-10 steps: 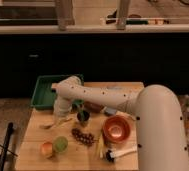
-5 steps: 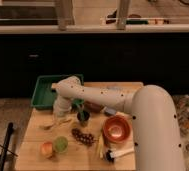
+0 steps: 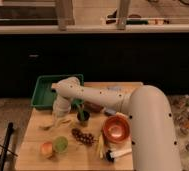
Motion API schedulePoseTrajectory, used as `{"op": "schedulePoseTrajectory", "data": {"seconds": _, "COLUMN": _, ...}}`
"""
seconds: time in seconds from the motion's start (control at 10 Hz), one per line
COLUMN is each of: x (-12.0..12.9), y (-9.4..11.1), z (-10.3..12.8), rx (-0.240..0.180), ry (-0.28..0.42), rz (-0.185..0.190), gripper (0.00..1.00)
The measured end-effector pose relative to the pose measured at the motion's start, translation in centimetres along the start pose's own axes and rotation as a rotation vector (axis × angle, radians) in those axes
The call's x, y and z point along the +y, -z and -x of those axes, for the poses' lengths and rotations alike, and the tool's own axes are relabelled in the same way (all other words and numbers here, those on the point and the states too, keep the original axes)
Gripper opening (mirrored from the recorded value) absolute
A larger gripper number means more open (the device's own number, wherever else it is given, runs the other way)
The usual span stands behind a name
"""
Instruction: Place fork in table surface
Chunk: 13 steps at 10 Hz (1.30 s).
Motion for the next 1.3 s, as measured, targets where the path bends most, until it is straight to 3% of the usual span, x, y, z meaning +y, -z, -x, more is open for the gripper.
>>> {"op": "schedulePoseTrajectory", "data": {"seconds": 0.3, "x": -0.2, "y": -0.3, "z": 0.0, "rx": -0.006, "ry": 0.000, "rz": 0.011, "gripper": 0.02}}
{"op": "schedulePoseTrajectory", "data": {"seconds": 1.0, "x": -1.0, "y": -0.6, "z": 0.7, "rx": -0.003, "ry": 0.009, "rz": 0.027, "gripper": 0.70}}
{"op": "schedulePoseTrajectory", "data": {"seconds": 1.2, "x": -1.1, "y": -0.3, "z": 0.8, "rx": 0.002, "ry": 0.006, "rz": 0.033, "gripper": 0.80}}
{"op": "schedulePoseTrajectory", "data": {"seconds": 1.3, "x": -1.2, "y": -0.1, "z": 0.8, "rx": 0.003, "ry": 0.003, "rz": 0.032, "gripper": 0.80}}
